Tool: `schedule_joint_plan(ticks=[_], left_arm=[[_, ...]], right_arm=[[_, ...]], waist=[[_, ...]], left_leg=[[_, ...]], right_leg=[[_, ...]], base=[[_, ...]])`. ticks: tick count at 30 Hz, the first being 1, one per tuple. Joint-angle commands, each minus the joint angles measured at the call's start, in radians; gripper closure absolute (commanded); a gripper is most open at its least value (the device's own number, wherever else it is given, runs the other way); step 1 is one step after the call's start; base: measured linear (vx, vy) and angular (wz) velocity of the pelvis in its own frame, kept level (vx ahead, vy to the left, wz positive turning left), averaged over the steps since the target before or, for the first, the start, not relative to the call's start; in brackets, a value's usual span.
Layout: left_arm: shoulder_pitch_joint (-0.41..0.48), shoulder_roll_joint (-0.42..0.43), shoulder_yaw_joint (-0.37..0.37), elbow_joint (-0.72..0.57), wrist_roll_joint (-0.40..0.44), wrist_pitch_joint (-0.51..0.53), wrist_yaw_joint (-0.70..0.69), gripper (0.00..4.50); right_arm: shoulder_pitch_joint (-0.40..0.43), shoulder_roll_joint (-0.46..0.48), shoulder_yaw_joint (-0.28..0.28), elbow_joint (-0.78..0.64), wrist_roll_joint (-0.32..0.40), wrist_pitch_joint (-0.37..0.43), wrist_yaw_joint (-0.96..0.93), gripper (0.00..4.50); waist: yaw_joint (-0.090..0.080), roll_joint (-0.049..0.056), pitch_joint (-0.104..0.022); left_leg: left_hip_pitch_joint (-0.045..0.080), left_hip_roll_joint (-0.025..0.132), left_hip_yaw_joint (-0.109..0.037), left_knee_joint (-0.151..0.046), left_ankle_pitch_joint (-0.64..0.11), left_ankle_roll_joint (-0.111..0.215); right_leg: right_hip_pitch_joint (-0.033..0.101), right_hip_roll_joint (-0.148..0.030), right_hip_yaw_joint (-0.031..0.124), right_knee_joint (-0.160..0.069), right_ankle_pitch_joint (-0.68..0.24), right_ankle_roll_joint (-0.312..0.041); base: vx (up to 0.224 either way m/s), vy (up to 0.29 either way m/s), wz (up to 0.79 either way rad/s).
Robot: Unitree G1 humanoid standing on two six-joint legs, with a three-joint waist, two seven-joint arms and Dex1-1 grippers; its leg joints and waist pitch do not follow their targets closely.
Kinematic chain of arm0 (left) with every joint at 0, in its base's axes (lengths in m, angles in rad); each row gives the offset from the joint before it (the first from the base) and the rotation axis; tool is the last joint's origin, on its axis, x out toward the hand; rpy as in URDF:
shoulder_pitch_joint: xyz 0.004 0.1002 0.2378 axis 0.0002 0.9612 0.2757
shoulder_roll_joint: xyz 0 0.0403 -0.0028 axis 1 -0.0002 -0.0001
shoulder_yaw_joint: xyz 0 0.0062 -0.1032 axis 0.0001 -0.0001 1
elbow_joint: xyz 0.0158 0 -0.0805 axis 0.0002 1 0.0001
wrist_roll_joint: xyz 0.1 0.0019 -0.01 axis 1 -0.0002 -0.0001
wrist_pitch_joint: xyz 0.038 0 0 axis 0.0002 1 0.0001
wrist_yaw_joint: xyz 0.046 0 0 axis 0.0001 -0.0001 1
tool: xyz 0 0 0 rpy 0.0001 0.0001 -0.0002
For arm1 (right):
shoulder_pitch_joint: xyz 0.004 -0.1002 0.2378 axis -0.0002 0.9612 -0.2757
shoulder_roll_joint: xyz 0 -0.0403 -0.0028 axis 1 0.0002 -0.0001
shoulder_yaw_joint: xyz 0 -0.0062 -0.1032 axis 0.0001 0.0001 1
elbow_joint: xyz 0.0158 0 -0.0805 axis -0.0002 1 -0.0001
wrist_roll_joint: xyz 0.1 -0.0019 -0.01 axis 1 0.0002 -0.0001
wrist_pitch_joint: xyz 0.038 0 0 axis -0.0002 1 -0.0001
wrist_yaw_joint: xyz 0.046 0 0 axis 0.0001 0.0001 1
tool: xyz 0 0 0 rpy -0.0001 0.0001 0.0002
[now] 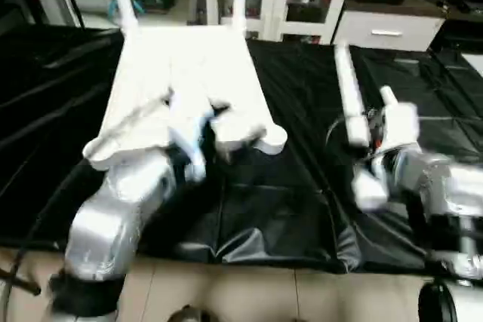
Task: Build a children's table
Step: Pick table leg
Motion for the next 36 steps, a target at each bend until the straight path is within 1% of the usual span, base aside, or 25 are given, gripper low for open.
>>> schedule_joint_plan(ticks=[1,2,3,4,5,6,8,9,10,11,12,13,14,15,16,17,19,20,22,25,30,33,34,35,36], left_arm=[[-0.05,-0.03,0.024,0.013,-0.05,0.024,0.035,0.0],[-0.051,-0.031,0.025,0.013,-0.051,0.024,0.036,0.0],[-0.091,-0.064,0.048,0.042,-0.087,0.035,0.055,0.0],[-0.091,-0.064,0.048,0.042,-0.087,0.035,0.055,0.0],[-0.142,-0.108,0.079,0.079,-0.137,0.071,0.075,0.0],[-0.142,-0.108,0.079,0.079,-0.137,0.071,0.075,0.0],[-0.218,-0.169,0.122,0.14,-0.208,0.128,0.091,0.0],[-0.245,-0.191,0.14,0.168,-0.229,0.134,0.097,0.0],[-0.245,-0.191,0.14,0.168,-0.229,0.134,0.097,0.0],[-0.282,-0.224,0.169,0.206,-0.263,0.14,0.108,0.0],[-0.282,-0.224,0.169,0.206,-0.263,0.14,0.108,0.0],[-0.296,-0.245,0.187,0.231,-0.284,0.142,0.119,0.0],[-0.306,-0.256,0.198,0.247,-0.285,0.138,0.138,0.0],[-0.316,-0.264,0.207,0.261,-0.286,0.133,0.154,0.0],[-0.321,-0.266,0.211,0.266,-0.289,0.133,0.159,0.0],[-0.338,-0.27,0.225,0.291,-0.294,0.129,0.183,0.0],[-0.346,-0.272,0.232,0.301,-0.294,0.134,0.19,0.0],[-0.354,-0.277,0.245,0.311,-0.305,0.129,0.191,0.0],[-0.371,-0.283,0.263,0.319,-0.329,0.128,0.183,0.0],[-0.375,-0.274,0.259,0.338,-0.309,0.12,0.204,0.0],[-0.391,-0.281,0.288,0.389,-0.288,0.097,0.274,0.0],[-0.4,-0.284,0.311,0.406,-0.294,0.084,0.289,0.0],[-0.409,-0.292,0.334,0.422,-0.302,0.072,0.308,0.17],[-0.412,-0.294,0.338,0.427,-0.304,0.07,0.314,0.27],[-0.412,-0.294,0.339,0.427,-0.305,0.069,0.315,0.27]], right_arm=[[-0.012,0.004,0.02,-0.106,0.034,-0.019,0.028,2.66],[-0.012,0.004,0.021,-0.107,0.034,-0.02,0.029,2.66],[-0.006,-0.004,0.059,-0.167,0.032,-0.057,0.061,2.66],[-0.006,-0.004,0.059,-0.167,0.032,-0.057,0.061,2.66],[0.01,-0.022,0.122,-0.242,0.017,-0.119,0.106,2.66],[0.01,-0.022,0.122,-0.242,0.017,-0.119,0.106,2.66],[0.04,-0.063,0.247,-0.343,-0.043,-0.246,0.179,2.66],[0.047,-0.069,0.29,-0.368,-0.064,-0.291,0.202,2.66],[0.047,-0.069,0.29,-0.368,-0.064,-0.291,0.202,2.67],[0.047,-0.055,0.331,-0.394,-0.078,-0.319,0.212,2.67],[0.047,-0.055,0.331,-0.394,-0.078,-0.319,0.212,2.67],[0.048,-0.052,0.366,-0.404,-0.104,-0.356,0.209,2.67],[0.048,-0.056,0.385,-0.413,-0.121,-0.373,0.204,2.67],[0.046,-0.057,0.395,-0.418,-0.13,-0.378,0.199,2.67],[0.046,-0.056,0.397,-0.421,-0.129,-0.378,0.197,2.67],[0.043,-0.048,0.403,-0.43,-0.13,-0.382,0.189,2.67],[0.044,-0.045,0.406,-0.433,-0.131,-0.39,0.188,2.67],[0.045,-0.045,0.425,-0.428,-0.143,-0.4,0.186,2.67],[0.05,-0.049,0.463,-0.418,-0.175,-0.43,0.197,2.67],[0.049,-0.039,0.481,-0.425,-0.198,-0.447,0.193,2.67],[0.038,-0.039,0.495,-0.427,-0.233,-0.461,0.166,2.67],[0.042,-0.036,0.502,-0.423,-0.247,-0.47,0.163,2.67],[0.054,-0.034,0.502,-0.421,-0.256,-0.476,0.159,2.67],[0.058,-0.034,0.501,-0.42,-0.259,-0.478,0.158,2.67],[0.058,-0.034,0.501,-0.42,-0.259,-0.479,0.158,2.67]], waist=[[0.004,-0.004,-0.08],[0.004,-0.01,-0.08],[0.001,-0.022,-0.079],[0.006,-0.017,-0.079],[0.004,-0.021,-0.078],[0.007,-0.018,-0.079],[0.007,-0.021,-0.077],[0.009,-0.021,-0.077],[0.008,-0.021,-0.077],[0.006,-0.022,-0.077],[0.005,-0.015,-0.078],[0.006,-0.001,-0.078],[0.003,-0.014,-0.078],[-0.001,-0.037,-0.079],[0.006,-0.028,-0.079],[0.005,-0.024,-0.078],[0.004,-0.025,-0.078],[0.003,-0.031,-0.079],[0.003,-0.033,-0.079],[0.003,-0.023,-0.08],[0.004,-0.024,-0.08],[0.004,-0.015,-0.08],[0.004,-0.004,-0.08],[0.001,-0.014,-0.08],[0.002,-0.014,-0.081]], left_leg=[[0.022,0.093,-0.045,-0.085,-0.135,-0.039],[0.02,0.095,-0.046,-0.085,-0.132,-0.031],[0.018,0.095,-0.042,-0.084,-0.129,-0.023],[0.019,0.094,-0.042,-0.082,-0.127,-0.022],[0.019,0.095,-0.043,-0.082,-0.114,-0.013],[0.021,0.094,-0.041,-0.08,-0.116,-0.019],[0.021,0.096,-0.041,-0.08,-0.125,-0.018],[0.02,0.096,-0.042,-0.08,-0.123,-0.018],[0.019,0.097,-0.043,-0.08,-0.117,-0.013],[0.019,0.097,-0.043,-0.08,-0.117,-0.006],[0.019,0.096,-0.045,-0.08,-0.115,-0.002],[0.019,0.097,-0.047,-0.079,-0.12,-0.004],[0.019,0.097,-0.046,-0.08,-0.126,-0.004],[0.018,0.098,-0.044,-0.081,-0.115,0.003],[0.019,0.097,-0.045,-0.08,-0.11,0.004],[0.019,0.096,-0.044,-0.079,-0.106,0.007],[0.021,0.096,-0.045,-0.08,-0.119,0.006],[0.02,0.097,-0.045,-0.08,-0.116,0.008],[0.019,0.096,-0.043,-0.079,-0.103,0.011],[0.021,0.097,-0.045,-0.078,-0.101,0.014],[0.025,0.099,-0.045,-0.08,-0.12,0.007],[0.022,0.098,-0.047,-0.081,-0.127,-0.001],[0.021,0.097,-0.049,-0.081,-0.133,-0.005],[0.023,0.097,-0.048,-0.081,-0.144,-0.005],[0.022,0.098,-0.049,-0.081,-0.146,-0.005]], right_leg=[[0.043,-0.087,0.072,-0.072,-0.102,-0.193],[0.045,-0.091,0.072,-0.071,-0.107,-0.197],[0.044,-0.09,0.072,-0.074,-0.12,-0.198],[0.044,-0.092,0.072,-0.073,-0.13,-0.196],[0.043,-0.092,0.073,-0.075,-0.135,-0.194],[0.042,-0.091,0.072,-0.075,-0.147,-0.189],[0.043,-0.094,0.073,-0.079,-0.167,-0.178],[0.043,-0.094,0.073,-0.08,-0.17,-0.172],[0.042,-0.095,0.073,-0.08,-0.163,-0.171],[0.042,-0.095,0.074,-0.08,-0.157,-0.177],[0.04,-0.09,0.074,-0.08,-0.144,-0.183],[0.04,-0.091,0.073,-0.078,-0.137,-0.189],[0.042,-0.09,0.073,-0.079,-0.129,-0.193],[0.044,-0.088,0.073,-0.079,-0.117,-0.196],[0.046,-0.093,0.073,-0.074,-0.117,-0.2],[0.044,-0.092,0.074,-0.076,-0.125,-0.199],[0.043,-0.09,0.073,-0.079,-0.136,-0.191],[0.045,-0.091,0.074,-0.078,-0.129,-0.188],[0.045,-0.092,0.073,-0.077,-0.12,-0.189],[0.043,-0.09,0.073,-0.075,-0.103,-0.192],[0.043,-0.09,0.075,-0.075,-0.09,-0.198],[0.046,-0.09,0.074,-0.073,-0.081,-0.198],[0.046,-0.09,0.074,-0.073,-0.079,-0.2],[0.046,-0.088,0.074,-0.077,-0.076,-0.199],[0.048,-0.091,0.075,-0.075,-0.07,-0.202]], base=[[0.0,0.0,0.0],[0.0,0.0,0.0],[0.0,0.0,0.0],[0.0,0.0,0.0],[0.0,0.0,0.0],[0.0,0.0,0.0],[0.0,0.0,0.0],[0.0,0.0,0.0],[0.0,0.0,0.0],[0.0,0.0,0.0],[0.0,0.0,0.0],[0.0,0.0,0.0],[0.0,0.0,0.0],[0.0,0.0,0.0],[0.0,0.0,0.0],[0.0,0.0,0.0],[0.0,0.0,0.0],[0.0,0.0,0.0],[0.0,0.0,0.0],[0.0,0.0,0.0],[0.0,0.0,0.0],[0.0,0.0,0.0],[0.0,0.0,0.0],[0.0,0.0,0.0],[0.0,0.0,0.0]])
